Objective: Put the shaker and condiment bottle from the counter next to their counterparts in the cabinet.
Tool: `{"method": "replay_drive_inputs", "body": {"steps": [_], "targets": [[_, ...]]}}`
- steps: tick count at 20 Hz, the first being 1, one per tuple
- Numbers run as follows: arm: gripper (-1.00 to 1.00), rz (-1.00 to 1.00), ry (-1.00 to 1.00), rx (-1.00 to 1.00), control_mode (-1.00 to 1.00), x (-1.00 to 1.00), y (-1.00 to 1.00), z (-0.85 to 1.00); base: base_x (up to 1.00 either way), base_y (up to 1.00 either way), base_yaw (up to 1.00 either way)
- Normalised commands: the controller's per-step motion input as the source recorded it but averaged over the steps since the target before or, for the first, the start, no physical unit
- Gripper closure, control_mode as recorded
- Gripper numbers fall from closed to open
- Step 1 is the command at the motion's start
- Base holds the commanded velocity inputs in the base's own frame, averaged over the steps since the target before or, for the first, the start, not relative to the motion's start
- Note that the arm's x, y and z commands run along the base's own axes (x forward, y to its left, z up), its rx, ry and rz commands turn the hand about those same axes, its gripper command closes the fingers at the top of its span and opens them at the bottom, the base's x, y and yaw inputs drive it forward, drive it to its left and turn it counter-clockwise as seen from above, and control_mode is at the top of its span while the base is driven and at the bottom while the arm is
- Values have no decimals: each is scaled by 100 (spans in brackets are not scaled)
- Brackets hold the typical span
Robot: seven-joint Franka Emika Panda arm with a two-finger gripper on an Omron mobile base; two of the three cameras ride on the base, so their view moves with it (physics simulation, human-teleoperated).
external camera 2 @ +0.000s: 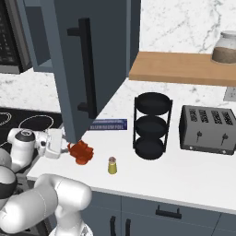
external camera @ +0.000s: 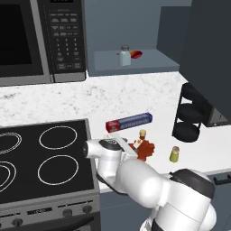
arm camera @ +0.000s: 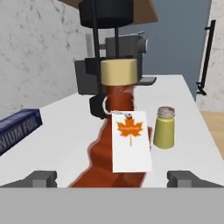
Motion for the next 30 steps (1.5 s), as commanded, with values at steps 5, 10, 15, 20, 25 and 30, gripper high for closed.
{"method": "replay_drive_inputs", "body": {"steps": [5,10,15,20,25,30], "targets": [[-100,0,0,0,-100,21,0,-14,0,0,0],[100,0,0,0,-100,6,-5,-20,0,0,0],[100,0,5,1,-100,1,-1,-15,0,0,0],[100,0,0,1,-100,0,-15,0,0,0,0],[100,18,-13,0,-100,-2,-16,56,0,0,0],[100,35,-5,1,-100,-4,-9,93,0,0,0]]}}
